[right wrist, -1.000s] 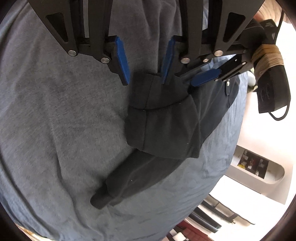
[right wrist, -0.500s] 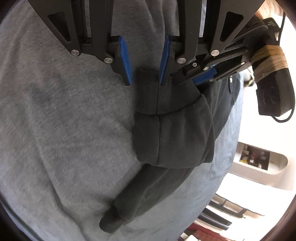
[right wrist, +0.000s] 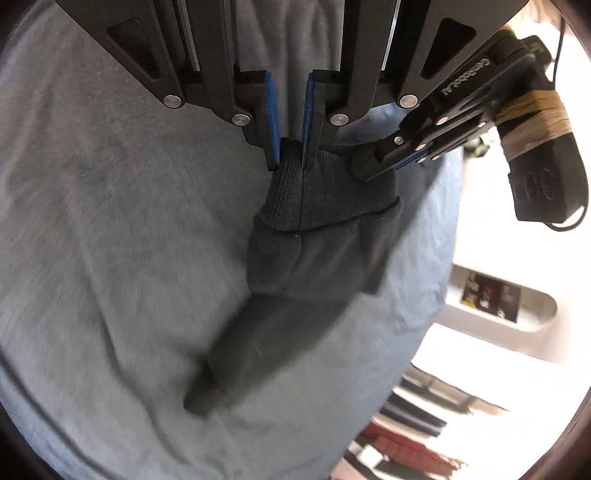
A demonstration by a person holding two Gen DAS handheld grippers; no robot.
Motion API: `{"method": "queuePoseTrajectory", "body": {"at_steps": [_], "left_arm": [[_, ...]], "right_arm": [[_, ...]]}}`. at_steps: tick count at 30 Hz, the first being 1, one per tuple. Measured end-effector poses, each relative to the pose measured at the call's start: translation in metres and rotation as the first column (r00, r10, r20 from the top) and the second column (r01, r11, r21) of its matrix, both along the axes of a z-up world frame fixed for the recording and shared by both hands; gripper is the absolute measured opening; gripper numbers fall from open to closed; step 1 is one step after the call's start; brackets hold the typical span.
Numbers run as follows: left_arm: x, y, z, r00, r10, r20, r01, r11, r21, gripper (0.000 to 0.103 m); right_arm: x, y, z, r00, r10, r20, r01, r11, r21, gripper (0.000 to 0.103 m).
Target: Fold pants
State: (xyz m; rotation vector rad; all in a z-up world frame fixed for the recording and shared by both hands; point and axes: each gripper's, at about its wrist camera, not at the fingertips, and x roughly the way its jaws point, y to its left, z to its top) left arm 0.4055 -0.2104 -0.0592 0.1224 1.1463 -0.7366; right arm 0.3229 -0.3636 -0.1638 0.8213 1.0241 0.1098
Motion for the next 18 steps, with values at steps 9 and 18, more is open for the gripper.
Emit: {"method": "queuePoseTrajectory", "body": {"at_steps": [9,18], "left_arm": [[0.047,-0.041,0.029,0.991,-0.078,0.105,0.082,0.996,-0.035,0.008],[0.098,-0.082,0.017,0.984,-0.166,0.063,0.167,0.986,-0.008,0.008]], "right_arm": [[0.032,-0.031,0.037,0.986,-0.128,0.106,0.129,0.992,-0.001,0.012],[0.063,-0.067,0.037,0.962,-0.247,0.114,0.249,0.969,0.001,0.012]]}}
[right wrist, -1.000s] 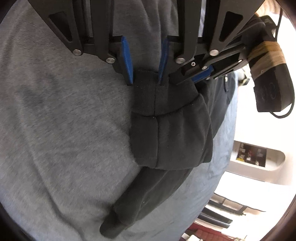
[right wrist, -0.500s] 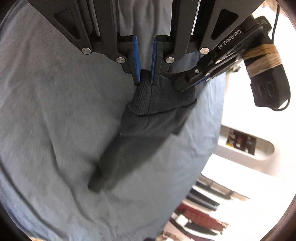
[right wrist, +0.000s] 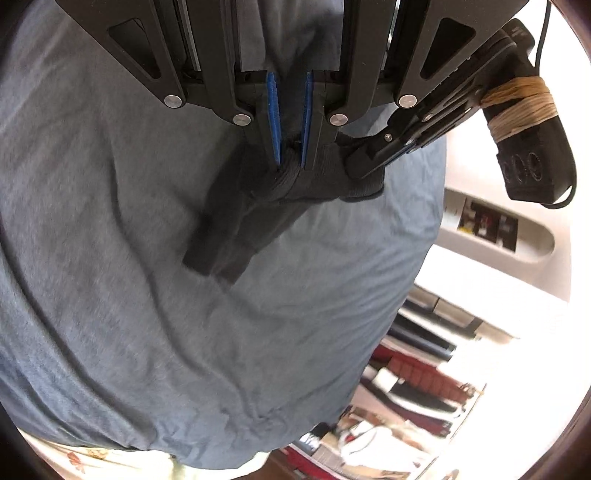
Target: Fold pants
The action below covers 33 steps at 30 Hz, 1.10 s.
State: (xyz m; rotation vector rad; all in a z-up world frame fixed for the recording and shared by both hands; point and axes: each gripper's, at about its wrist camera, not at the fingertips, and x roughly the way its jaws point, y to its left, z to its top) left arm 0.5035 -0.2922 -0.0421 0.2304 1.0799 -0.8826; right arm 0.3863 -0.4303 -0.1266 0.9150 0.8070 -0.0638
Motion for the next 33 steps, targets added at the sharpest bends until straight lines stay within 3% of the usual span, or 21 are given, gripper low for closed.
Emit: {"method": "queuePoseTrajectory", "body": {"at_steps": [17,19,26,29,30,31,33], "left_arm": [[0.056,-0.087,-0.047,0.99,-0.138,-0.04,0.142,0.982,0.124,0.008],[0.063,-0.094,-0.056,0.99,-0.138,-0.038,0.143,0.979,0.147,0.008],[0.079,-0.105,-0.081,0.982,-0.16,-0.098,0.176,0.968,0.181,0.01],[0.082,-0.105,-0.079,0.978,-0.181,-0.102,0.196,0.964,0.178,0.01],[0.081,-0.105,-0.077,0.975,-0.194,-0.106,0.21,0.962,0.177,0.011],[0.081,-0.104,-0.074,0.971,-0.213,-0.109,0.23,0.958,0.172,0.013],[0.082,-0.106,-0.068,0.96,-0.251,-0.124,0.269,0.95,0.16,0.021]], "right_arm": [[0.038,-0.055,-0.03,0.982,-0.182,-0.042,0.183,0.983,0.03,0.012],[0.042,-0.062,-0.034,0.979,-0.196,-0.051,0.197,0.98,0.016,0.006],[0.046,-0.079,-0.048,0.965,-0.237,-0.114,0.232,0.971,-0.057,0.007],[0.042,-0.076,-0.051,0.969,-0.219,-0.117,0.217,0.976,-0.033,0.019],[0.042,-0.074,-0.05,0.969,-0.217,-0.118,0.213,0.976,-0.047,0.031],[0.042,-0.069,-0.046,0.972,-0.21,-0.105,0.203,0.977,-0.07,0.036],[0.042,-0.061,-0.041,0.977,-0.195,-0.081,0.188,0.978,-0.086,0.036]]}}
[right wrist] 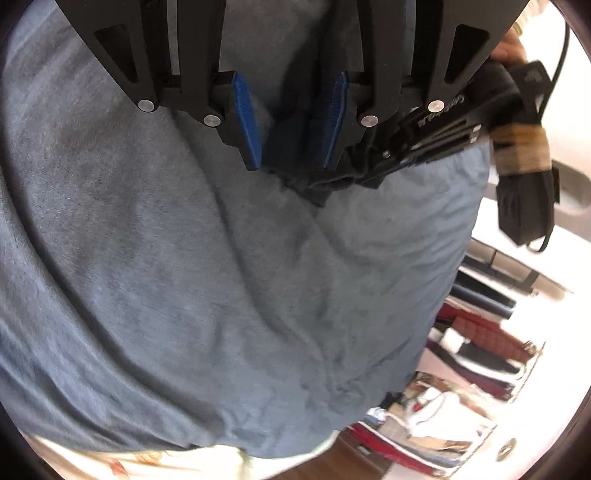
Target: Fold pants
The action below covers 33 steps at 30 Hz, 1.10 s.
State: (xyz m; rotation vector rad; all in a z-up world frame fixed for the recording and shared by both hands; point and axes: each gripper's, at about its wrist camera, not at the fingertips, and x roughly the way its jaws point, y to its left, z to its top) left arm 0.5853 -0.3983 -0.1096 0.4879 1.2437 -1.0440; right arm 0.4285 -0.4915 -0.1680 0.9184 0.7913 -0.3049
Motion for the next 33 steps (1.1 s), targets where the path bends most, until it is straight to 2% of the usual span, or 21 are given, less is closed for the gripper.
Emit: {"method": "queuePoseTrajectory", "body": {"at_steps": [1,2,3,4,6,8,10,14,19,21,23,25,26,27,28,33], "left_arm": [[0.002,0.0,0.006,1.0,-0.014,0.003,0.014,1.0,-0.01,0.035],[0.003,-0.001,0.012,0.999,-0.022,0.025,0.023,1.0,-0.021,0.064],[0.005,-0.001,0.019,0.998,-0.022,0.05,0.024,0.999,-0.033,0.078],[0.007,-0.001,0.025,0.997,-0.015,0.08,0.019,0.999,-0.047,0.08],[0.015,0.0,0.035,0.996,-0.023,0.085,0.028,0.997,-0.065,0.081],[0.023,0.002,0.034,0.995,-0.026,0.097,0.03,0.999,-0.045,0.081],[0.028,0.004,0.024,0.995,-0.04,0.093,0.041,0.999,-0.005,0.079],[0.032,0.011,-0.003,0.998,-0.057,0.022,0.056,0.997,0.044,0.063],[0.037,0.008,-0.031,0.996,-0.032,-0.077,0.036,0.998,0.044,0.058],[0.037,0.007,-0.038,0.992,-0.025,-0.121,0.03,0.999,0.034,0.053],[0.035,0.004,-0.04,0.987,-0.028,-0.161,0.033,0.999,0.024,0.033],[0.033,0.005,-0.036,0.99,-0.04,-0.137,0.044,0.999,0.023,0.026],[0.029,0.005,-0.033,0.991,-0.052,-0.121,0.055,0.998,0.021,0.019],[0.028,0.006,-0.029,0.992,-0.059,-0.112,0.061,0.998,0.018,0.017],[0.028,0.008,-0.025,0.992,-0.057,-0.114,0.058,0.998,0.005,0.017],[0.019,0.002,-0.005,0.989,-0.097,-0.115,0.09,0.994,-0.067,0.017]], "right_arm": [[0.001,0.005,0.002,1.0,0.012,0.012,-0.012,1.0,-0.007,0.036],[0.001,0.009,0.004,1.0,0.016,0.016,-0.016,1.0,-0.013,0.036],[0.002,0.012,0.005,1.0,0.016,0.015,-0.016,1.0,-0.02,0.036],[0.003,0.015,0.006,1.0,0.021,0.02,-0.02,0.999,-0.028,0.036],[0.005,0.018,0.004,0.999,0.023,0.024,-0.023,0.999,-0.03,0.036],[0.009,0.017,-0.002,1.0,0.024,0.007,-0.024,1.0,-0.005,0.036],[0.01,0.015,-0.007,1.0,0.016,0.002,-0.016,1.0,0.019,0.036],[0.012,0.016,-0.008,1.0,0.017,0.001,-0.017,1.0,0.008,0.036],[0.018,0.014,-0.019,1.0,0.022,-0.009,-0.021,0.999,0.051,0.036],[0.02,0.016,-0.021,1.0,0.024,-0.018,-0.023,0.999,0.045,0.036],[0.021,0.017,-0.021,0.999,0.03,-0.017,-0.03,0.999,0.042,0.035],[0.023,0.019,-0.019,0.999,0.037,-0.023,-0.037,0.999,0.018,0.033],[0.024,0.02,-0.018,0.999,0.042,-0.018,-0.042,0.999,0.018,0.031],[0.026,0.019,-0.019,0.999,0.045,-0.012,-0.045,0.999,0.028,0.025],[0.026,0.018,-0.021,0.999,0.044,-0.009,-0.044,0.998,0.04,0.011],[0.01,0.017,-0.004,1.0,0.012,0.025,-0.012,1.0,0.012,0.009]]}}
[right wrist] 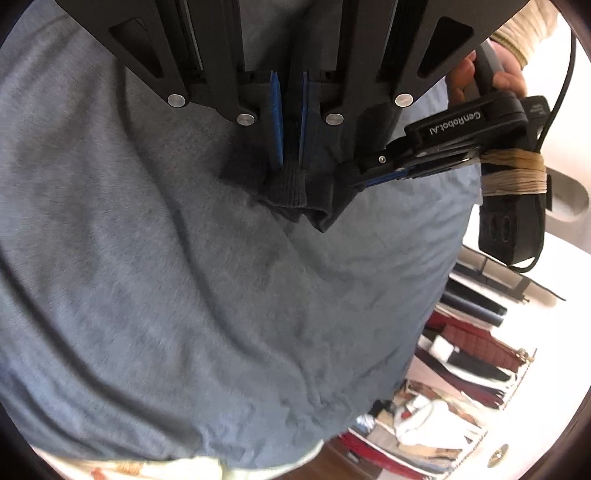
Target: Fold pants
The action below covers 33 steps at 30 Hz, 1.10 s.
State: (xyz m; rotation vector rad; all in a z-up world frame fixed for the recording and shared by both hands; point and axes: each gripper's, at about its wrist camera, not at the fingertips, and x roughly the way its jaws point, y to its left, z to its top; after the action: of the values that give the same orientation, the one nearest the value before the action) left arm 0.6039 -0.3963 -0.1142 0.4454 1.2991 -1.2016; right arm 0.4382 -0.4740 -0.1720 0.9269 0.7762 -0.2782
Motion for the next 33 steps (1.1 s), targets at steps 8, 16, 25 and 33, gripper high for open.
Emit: {"method": "queuePoseTrajectory", "body": {"at_steps": [8,16,25,33], "left_arm": [[0.004,-0.011,-0.031,0.998,0.032,-0.057,-0.027,0.997,0.078,0.025],[0.002,-0.034,-0.037,0.999,-0.027,-0.044,0.031,0.996,0.084,0.041],[0.003,-0.047,-0.063,0.995,-0.067,-0.069,0.076,0.987,0.139,0.042],[0.008,-0.038,-0.064,0.994,-0.038,-0.106,0.051,0.992,0.119,0.027]], "right_arm": [[-0.005,-0.012,-0.019,0.997,-0.046,-0.067,0.051,0.997,0.064,0.01],[-0.015,-0.022,-0.031,0.995,-0.074,-0.072,0.079,0.994,0.08,0.033],[-0.01,-0.034,-0.057,0.999,-0.045,-0.008,0.045,0.976,0.211,0.033],[0.0,-0.04,-0.075,1.0,-0.009,0.009,0.006,0.961,0.277,0.027]]}}
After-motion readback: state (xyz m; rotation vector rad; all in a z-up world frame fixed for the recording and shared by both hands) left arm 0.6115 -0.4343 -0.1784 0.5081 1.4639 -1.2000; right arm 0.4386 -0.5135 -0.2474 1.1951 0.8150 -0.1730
